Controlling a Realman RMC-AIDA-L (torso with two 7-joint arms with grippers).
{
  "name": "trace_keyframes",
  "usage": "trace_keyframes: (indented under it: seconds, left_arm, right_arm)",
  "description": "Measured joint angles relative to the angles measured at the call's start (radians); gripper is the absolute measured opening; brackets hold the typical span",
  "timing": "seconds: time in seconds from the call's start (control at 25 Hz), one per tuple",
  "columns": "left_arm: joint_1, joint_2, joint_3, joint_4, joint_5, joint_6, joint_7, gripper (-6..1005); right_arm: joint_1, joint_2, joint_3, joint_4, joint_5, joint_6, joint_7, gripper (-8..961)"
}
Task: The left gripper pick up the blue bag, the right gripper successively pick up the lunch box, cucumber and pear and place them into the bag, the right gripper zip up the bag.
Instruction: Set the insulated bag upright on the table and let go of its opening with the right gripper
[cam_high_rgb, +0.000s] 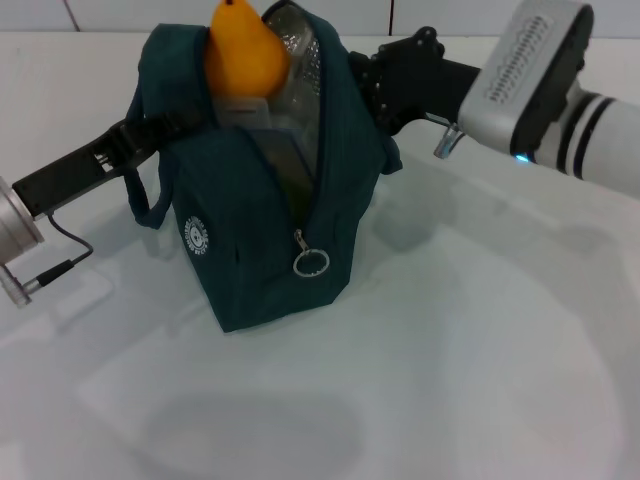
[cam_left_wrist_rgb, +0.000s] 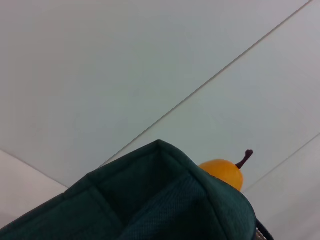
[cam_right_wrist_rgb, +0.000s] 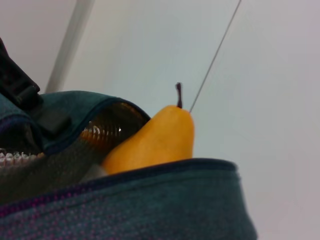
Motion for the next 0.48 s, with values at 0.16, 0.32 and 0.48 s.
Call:
trace_keyframes:
  seconds: [0.16, 0.32, 0.48]
  left_arm:
    - [0.002, 0.002, 0.0, 0.0, 0.0, 0.003, 0.0, 69]
    - [0.003, 0.003, 0.0, 0.0, 0.0, 0.004, 0.0, 69]
    - [0.007, 0.004, 0.0, 0.004, 0.0, 0.014, 0.0, 70]
  right_arm:
    - [-0.08, 0.0, 0.007, -0.108, 0.001, 0.036, -0.087, 5]
    - [-0.13, 0.0, 0.007, -0.173, 0.001, 0.064, -0.142, 6]
    - [-0.178, 0.0, 0.019, -0.21, 0.004, 0.067, -0.186, 7]
